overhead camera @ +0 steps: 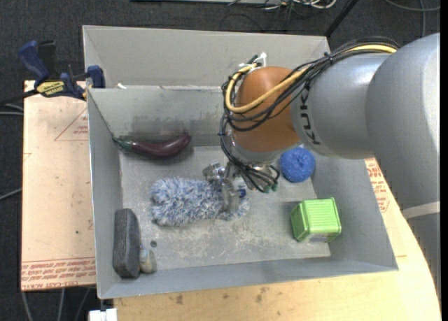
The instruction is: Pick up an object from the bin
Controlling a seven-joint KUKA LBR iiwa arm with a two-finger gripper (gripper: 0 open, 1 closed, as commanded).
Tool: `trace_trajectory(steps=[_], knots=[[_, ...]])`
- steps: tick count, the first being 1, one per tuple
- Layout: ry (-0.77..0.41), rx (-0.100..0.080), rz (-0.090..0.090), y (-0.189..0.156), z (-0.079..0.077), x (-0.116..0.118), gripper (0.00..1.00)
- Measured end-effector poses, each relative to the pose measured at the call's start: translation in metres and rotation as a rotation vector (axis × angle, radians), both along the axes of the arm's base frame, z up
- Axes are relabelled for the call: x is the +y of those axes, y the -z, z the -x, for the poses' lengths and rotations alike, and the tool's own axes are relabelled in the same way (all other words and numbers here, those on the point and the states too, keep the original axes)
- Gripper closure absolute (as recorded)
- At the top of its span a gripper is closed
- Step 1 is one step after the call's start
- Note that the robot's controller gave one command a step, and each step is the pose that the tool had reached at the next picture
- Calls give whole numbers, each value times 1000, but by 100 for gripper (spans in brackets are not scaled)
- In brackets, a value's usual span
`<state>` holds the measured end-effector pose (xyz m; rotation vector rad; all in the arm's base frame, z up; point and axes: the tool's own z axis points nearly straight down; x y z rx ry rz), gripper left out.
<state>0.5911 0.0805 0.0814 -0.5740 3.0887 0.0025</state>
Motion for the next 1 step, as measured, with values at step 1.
trace_trajectory(steps=[1], knots=[[-26, -7, 0, -196, 34, -5, 100]])
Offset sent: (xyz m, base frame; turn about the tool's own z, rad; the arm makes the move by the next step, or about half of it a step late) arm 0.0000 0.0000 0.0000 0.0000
